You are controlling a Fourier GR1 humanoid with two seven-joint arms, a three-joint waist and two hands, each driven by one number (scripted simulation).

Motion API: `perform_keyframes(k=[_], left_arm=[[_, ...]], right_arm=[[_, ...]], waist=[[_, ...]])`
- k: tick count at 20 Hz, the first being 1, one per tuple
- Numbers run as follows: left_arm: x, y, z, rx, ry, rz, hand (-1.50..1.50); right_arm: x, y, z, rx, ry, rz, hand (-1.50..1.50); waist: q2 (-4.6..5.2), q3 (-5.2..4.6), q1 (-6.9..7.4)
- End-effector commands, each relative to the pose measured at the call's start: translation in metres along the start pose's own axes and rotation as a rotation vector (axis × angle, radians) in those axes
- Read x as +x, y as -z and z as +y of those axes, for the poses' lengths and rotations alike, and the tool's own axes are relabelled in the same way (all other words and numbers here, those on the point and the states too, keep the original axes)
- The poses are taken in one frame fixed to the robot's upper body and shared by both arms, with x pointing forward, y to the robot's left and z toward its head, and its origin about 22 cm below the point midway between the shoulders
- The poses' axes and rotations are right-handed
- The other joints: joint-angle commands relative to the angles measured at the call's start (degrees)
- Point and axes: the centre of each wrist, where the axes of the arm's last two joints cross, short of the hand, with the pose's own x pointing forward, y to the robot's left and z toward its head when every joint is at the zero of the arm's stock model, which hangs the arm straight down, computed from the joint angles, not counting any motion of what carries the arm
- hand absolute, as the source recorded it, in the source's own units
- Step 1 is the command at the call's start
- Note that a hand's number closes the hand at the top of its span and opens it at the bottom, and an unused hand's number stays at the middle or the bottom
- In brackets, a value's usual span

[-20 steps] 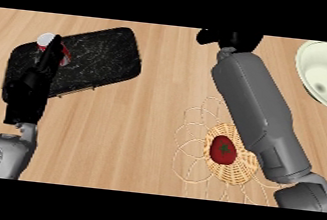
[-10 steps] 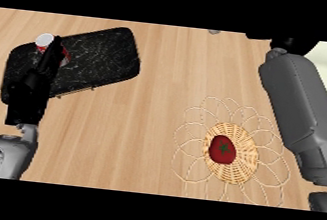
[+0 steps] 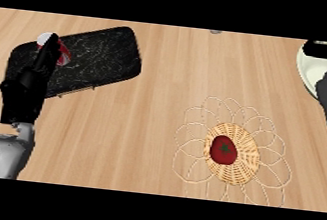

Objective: Pick the cupcake from the placemat and place it in the bowl

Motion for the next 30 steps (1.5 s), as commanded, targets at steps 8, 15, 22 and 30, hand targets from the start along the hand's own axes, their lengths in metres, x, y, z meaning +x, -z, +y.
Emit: perform_keyframes(k=[8,15,22,30], left_arm=[[0.002,0.006,-0.005,-0.031,-0.009,-0.028,0.00],[0.018,0.004,-0.013,-0.026,-0.011,-0.041,0.00],[0.001,0.005,-0.002,-0.008,-0.009,-0.018,0.00],[-0.003,0.005,0.009,-0.033,-0.011,0.004,0.00]], right_arm=[[-0.103,0.052,-0.026,-0.100,-0.262,0.068,1.50],[-0.127,0.054,-0.031,0.013,-0.098,0.200,-1.50],[-0.139,0.059,-0.041,0.044,0.117,0.118,-1.50],[-0.150,0.077,-0.063,-0.051,0.277,0.133,-1.50]], waist=[[1.07,0.15,1.63],[1.26,0.46,2.17],[1.26,0.43,1.94],[0.64,0.18,1.40]])
